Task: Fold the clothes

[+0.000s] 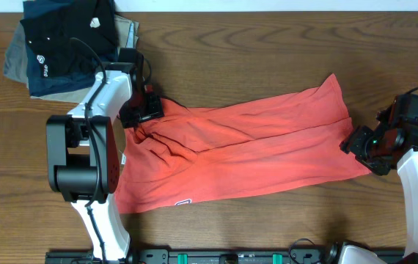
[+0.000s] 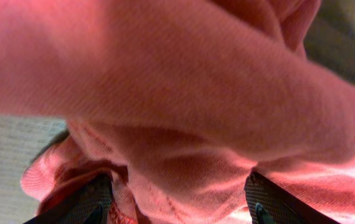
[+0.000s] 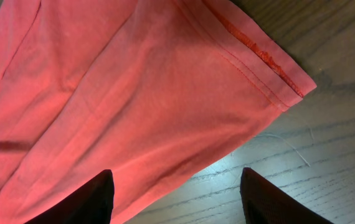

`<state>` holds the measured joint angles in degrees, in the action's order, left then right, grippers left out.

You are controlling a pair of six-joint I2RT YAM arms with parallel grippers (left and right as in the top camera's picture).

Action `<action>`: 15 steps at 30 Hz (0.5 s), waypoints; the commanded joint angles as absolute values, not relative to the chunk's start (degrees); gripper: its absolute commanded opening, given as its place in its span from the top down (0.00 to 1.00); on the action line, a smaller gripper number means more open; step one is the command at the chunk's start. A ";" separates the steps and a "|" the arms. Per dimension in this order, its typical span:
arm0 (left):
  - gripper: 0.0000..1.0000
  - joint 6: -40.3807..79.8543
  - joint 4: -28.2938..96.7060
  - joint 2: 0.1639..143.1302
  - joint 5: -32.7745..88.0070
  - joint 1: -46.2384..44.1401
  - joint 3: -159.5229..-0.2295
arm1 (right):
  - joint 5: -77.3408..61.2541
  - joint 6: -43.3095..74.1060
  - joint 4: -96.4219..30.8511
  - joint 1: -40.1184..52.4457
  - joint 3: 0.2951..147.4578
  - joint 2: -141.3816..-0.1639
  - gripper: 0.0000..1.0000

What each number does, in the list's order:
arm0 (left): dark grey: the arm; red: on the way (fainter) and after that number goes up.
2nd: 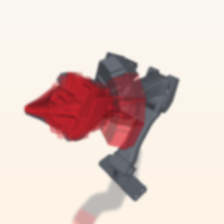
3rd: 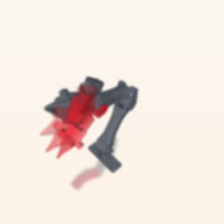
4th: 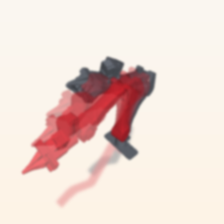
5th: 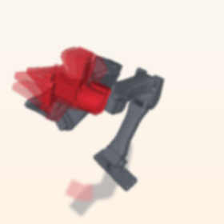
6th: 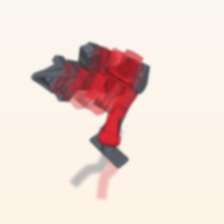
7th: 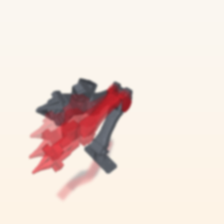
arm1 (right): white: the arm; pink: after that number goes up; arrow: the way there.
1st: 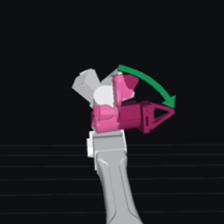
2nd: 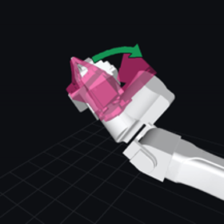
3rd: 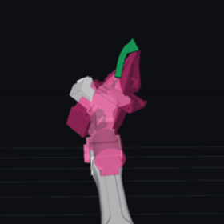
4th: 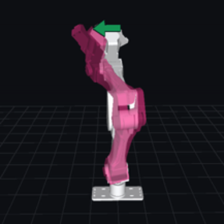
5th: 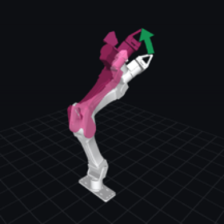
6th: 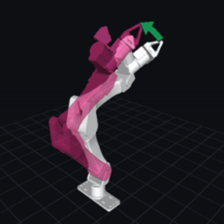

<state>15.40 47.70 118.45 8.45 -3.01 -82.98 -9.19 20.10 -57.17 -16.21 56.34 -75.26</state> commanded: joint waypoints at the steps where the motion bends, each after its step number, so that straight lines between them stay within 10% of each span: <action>1: 0.31 15.68 47.27 118.21 8.56 -2.96 -83.96 | -8.84 19.64 -57.06 -15.57 57.32 -74.91 0.37; 9: 0.93 15.66 46.78 117.99 8.54 -2.92 -84.12 | -8.84 19.66 -56.97 -15.57 57.32 -74.91 0.37; 15: 0.94 15.68 46.85 114.52 8.56 -2.94 -84.53 | -8.82 19.64 -57.04 -15.57 57.32 -74.91 0.37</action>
